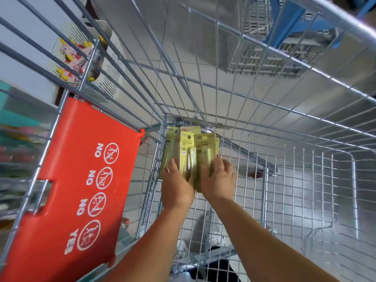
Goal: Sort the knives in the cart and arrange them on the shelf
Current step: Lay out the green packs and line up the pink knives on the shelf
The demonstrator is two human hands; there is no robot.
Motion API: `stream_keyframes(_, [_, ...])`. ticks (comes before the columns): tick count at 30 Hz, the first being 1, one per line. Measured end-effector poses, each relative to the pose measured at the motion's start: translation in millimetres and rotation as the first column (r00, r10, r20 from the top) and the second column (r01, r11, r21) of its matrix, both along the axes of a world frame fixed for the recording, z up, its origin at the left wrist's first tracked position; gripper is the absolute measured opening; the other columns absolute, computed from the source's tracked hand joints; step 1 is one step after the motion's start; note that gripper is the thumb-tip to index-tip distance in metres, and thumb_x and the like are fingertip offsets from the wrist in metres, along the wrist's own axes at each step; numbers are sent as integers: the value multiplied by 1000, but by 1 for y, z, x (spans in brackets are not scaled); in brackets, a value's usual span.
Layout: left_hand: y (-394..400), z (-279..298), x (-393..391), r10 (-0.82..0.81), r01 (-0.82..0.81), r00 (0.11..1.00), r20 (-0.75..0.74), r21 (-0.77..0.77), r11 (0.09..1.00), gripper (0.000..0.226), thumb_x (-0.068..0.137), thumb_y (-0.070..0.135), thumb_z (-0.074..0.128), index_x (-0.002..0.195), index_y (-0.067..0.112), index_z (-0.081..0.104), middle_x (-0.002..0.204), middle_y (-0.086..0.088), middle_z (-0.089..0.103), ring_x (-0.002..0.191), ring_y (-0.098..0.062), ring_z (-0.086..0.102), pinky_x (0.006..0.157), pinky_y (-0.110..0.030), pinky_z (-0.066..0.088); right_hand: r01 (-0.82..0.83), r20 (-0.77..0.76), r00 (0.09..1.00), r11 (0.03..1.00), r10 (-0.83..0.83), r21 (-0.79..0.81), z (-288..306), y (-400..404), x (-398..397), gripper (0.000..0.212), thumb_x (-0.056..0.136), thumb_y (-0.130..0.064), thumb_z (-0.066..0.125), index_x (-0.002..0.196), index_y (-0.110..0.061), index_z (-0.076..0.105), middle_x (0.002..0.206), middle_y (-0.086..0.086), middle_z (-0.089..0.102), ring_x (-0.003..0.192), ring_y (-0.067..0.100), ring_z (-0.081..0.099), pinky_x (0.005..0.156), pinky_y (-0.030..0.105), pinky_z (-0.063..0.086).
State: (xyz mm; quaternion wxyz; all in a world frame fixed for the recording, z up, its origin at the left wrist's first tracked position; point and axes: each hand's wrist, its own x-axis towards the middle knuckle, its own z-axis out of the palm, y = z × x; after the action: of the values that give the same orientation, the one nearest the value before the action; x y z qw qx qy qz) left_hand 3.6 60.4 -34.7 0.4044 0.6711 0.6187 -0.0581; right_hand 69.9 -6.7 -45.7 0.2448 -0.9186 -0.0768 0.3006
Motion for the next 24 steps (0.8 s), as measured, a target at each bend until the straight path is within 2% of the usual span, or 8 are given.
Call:
stream_keyframes(2, [-4, 0, -6, -13, 13, 1000, -2, -28, 1000, 50, 96, 27, 53, 141, 20, 33, 129, -5, 49, 90, -20, 56, 72, -29, 42, -21, 5, 1000, 1000, 21, 14, 3, -1, -2, 49, 97, -39, 45, 142, -21, 39, 147, 5, 31, 130, 28, 29, 108, 29, 14])
stream_keyframes(4, [-9, 3, -10, -57, 58, 998, 6, -54, 997, 64, 92, 24, 58, 146, 16, 24, 140, -14, 38, 116, -28, 48, 89, -31, 38, -29, -3, 1000, 999, 29, 37, 3, -3, -3, 47, 97, -39, 45, 141, -26, 40, 145, 4, 32, 128, 29, 31, 110, 32, 18])
stream_keyframes(7, [-11, 2, -12, -47, 47, 999, 10, -75, 996, 70, 90, 23, 61, 148, 15, 22, 141, -18, 36, 123, -31, 43, 94, -31, 36, -20, 1, 1000, 997, 20, 78, 2, -3, -3, 42, 97, -37, 44, 137, -24, 42, 142, 3, 36, 126, 30, 36, 109, 35, 26])
stream_keyframes(14, [-10, -9, -20, 16, -11, 998, 55, -85, 996, 64, 86, 20, 66, 141, 14, 34, 132, -10, 48, 115, -29, 52, 84, -23, 35, -85, 19, 996, 994, 84, 64, 2, 1, -11, 50, 99, -24, 33, 148, -14, 25, 145, 0, 45, 129, 26, 34, 108, 25, 14])
stream_keyframes(17, [-8, -19, -23, 104, -97, 990, 97, -76, 992, 58, 72, 19, 78, 122, 28, 50, 111, -3, 63, 92, -22, 66, 79, -32, 52, -150, 62, 987, 988, 148, 38, 7, 4, -10, 44, 99, -25, 39, 142, -18, 36, 142, -3, 46, 127, 18, 35, 110, 25, 12])
stream_keyframes(19, [-9, -24, -29, 119, -112, 987, 106, -76, 991, 56, 67, 23, 81, 114, 29, 53, 99, -1, 65, 82, -17, 67, 73, -35, 55, -184, 126, 977, 980, 174, 73, 6, 2, -12, 38, 97, -26, 44, 134, -18, 48, 133, -3, 53, 126, 16, 40, 111, 24, 10])
stream_keyframes(21, [-9, -21, -32, 127, -117, 983, 130, -84, 990, 54, 65, 24, 82, 112, 27, 55, 94, 3, 67, 79, -15, 66, 68, -30, 52, -196, 106, 977, 972, 183, 131, 5, 1, -16, 38, 95, -25, 45, 130, -17, 53, 127, -1, 56, 124, 19, 44, 113, 28, 18])
stream_keyframes(24, [-9, -15, -35, 186, -169, 967, 173, -109, 980, 53, 66, 24, 84, 111, 25, 55, 94, 5, 69, 78, -14, 66, 63, -26, 45, -169, 23, 985, 959, 169, 227, 9, 2, -20, 39, 90, -17, 50, 129, -18, 55, 128, 1, 51, 115, 26, 49, 102, 33, 38])
